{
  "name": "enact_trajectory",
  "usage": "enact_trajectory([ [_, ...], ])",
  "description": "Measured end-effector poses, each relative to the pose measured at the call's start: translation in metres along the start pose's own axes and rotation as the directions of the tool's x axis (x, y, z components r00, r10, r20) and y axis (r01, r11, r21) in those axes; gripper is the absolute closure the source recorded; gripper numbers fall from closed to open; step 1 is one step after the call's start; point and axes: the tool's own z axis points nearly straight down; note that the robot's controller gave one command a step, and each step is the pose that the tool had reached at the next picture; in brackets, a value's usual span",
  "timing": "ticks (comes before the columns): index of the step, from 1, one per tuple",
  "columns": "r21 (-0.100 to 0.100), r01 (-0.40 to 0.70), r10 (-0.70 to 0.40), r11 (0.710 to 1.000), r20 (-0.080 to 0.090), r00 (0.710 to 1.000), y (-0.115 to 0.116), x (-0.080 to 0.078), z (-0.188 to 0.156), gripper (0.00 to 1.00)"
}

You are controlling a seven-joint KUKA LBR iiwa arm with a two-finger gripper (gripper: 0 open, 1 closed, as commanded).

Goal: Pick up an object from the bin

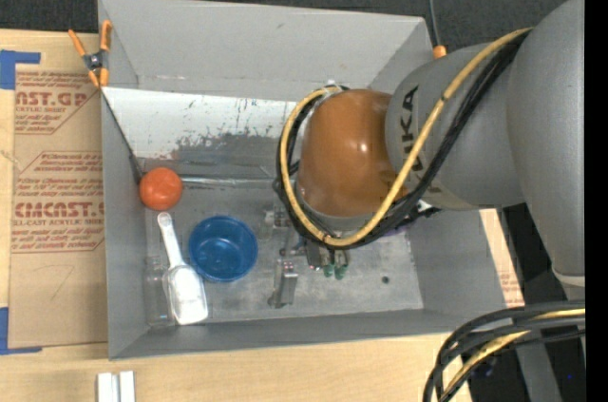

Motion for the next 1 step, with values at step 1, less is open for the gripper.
enact_trajectory([
  [1, -0.001, -0.002, 0.002, 1.0, 0.007, 1.0, -0.0007, -0.0017, -0.0044, 0.0],
])
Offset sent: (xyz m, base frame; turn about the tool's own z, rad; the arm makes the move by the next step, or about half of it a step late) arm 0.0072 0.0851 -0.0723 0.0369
